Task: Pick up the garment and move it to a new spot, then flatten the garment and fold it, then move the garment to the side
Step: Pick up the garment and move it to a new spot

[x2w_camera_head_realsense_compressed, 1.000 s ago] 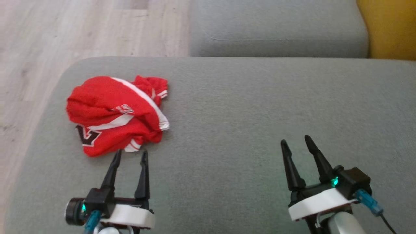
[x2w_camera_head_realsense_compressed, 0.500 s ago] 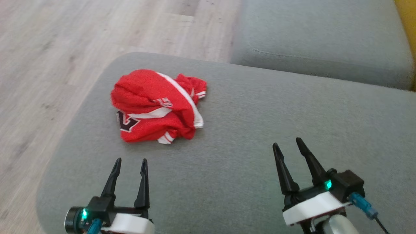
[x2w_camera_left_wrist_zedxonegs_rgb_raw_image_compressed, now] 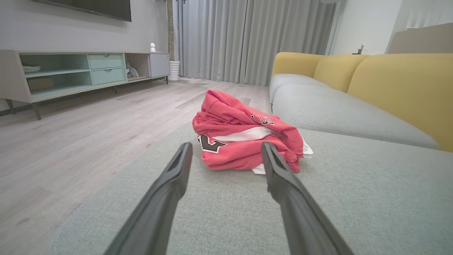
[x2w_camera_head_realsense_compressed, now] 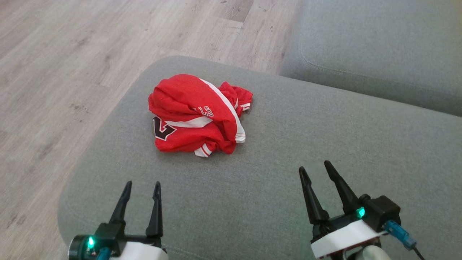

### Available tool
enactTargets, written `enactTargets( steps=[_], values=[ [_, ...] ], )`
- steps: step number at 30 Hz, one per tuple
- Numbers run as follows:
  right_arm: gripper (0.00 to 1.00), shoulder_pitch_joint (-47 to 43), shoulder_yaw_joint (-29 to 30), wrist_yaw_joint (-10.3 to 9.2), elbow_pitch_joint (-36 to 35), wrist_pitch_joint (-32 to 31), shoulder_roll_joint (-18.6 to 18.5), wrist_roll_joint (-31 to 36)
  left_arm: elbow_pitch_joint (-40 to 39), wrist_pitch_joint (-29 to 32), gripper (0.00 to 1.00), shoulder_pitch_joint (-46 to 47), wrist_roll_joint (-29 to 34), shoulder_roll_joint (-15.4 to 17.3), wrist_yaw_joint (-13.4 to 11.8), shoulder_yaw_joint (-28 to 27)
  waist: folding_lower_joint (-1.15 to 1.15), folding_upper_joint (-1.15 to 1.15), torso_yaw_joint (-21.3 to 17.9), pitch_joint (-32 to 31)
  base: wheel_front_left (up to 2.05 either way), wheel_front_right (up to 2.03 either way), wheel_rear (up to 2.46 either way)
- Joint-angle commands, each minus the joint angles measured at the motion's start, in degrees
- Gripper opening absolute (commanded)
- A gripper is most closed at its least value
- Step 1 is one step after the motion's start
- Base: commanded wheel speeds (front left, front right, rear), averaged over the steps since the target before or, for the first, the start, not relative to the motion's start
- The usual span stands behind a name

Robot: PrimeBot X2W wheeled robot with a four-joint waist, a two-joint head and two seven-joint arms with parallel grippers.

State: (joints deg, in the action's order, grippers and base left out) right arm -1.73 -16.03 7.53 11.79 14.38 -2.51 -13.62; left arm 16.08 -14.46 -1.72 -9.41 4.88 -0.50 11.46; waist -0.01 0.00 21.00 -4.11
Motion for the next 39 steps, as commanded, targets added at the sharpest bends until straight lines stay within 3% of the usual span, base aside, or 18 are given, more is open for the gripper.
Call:
enactTargets(
  steps=[1,8,14,17,23,28,37,38,39],
  values=[
    [1.0,1.93,-1.45,-0.04,-2.1,0.62,-0.37,-0.16,-2.16,-0.54,1.0,2.7,0.86,0.42,-0.14,-1.9,0.01,0.0,-0.49,0.63,0.0,0.0,0.0],
    [1.0,4.16,-1.23,-0.04,-2.46,0.62,-0.37,1.0,-0.96,1.12,1.0,11.23,1.59,3.64,2.65,-1.5,0.01,0.0,-4.17,5.72,0.0,0.0,0.0],
    [1.0,7.04,-0.74,-0.04,-3.29,0.62,-0.37,2.68,4.34,11.36,1.0,26.81,-1.14,8.54,6.86,-0.88,0.01,0.0,-8.44,12.47,0.0,0.0,0.0],
    [1.0,8.2,-0.73,-0.04,-3.5,0.62,-0.37,3.25,7.32,15.7,1.0,32.44,-3.59,10.23,7.58,-0.24,0.01,0.0,-9.71,14.72,0.0,0.0,0.0],
    [1.0,11.21,-1.09,-0.04,-3.96,0.62,-0.37,5.13,16.28,24.03,1.0,46.1,-11.18,15.84,7.95,3.86,0.01,0.0,-13.15,20.46,0.0,0.0,0.0],
    [1.0,12.78,-1.68,-0.04,-4.66,0.62,-0.37,6.59,23.68,30.19,1.0,52.17,-18.34,19.74,7.97,8.19,0.01,0.0,-15.35,22.88,0.0,0.0,0.0],
    [1.0,13.18,-1.49,-0.04,-4.99,0.62,-0.37,5.72,30.81,38.83,1.0,54.65,-24.98,22.42,7.98,16.53,0.01,0.0,-17.0,23.79,0.0,0.0,0.0],
    [1.0,13.23,-1.4,-0.04,-5.0,0.62,-0.37,5.58,30.49,38.57,0.02,54.64,-25.63,22.64,7.98,17.38,0.01,0.0,-17.05,23.72,0.0,0.0,0.0],
    [1.0,13.29,-1.34,-0.04,-5.02,0.62,-0.37,5.45,30.15,37.32,0.0,54.81,-25.98,23.08,7.98,17.89,0.01,0.0,-17.09,23.68,0.0,0.0,0.0]
  ],
)
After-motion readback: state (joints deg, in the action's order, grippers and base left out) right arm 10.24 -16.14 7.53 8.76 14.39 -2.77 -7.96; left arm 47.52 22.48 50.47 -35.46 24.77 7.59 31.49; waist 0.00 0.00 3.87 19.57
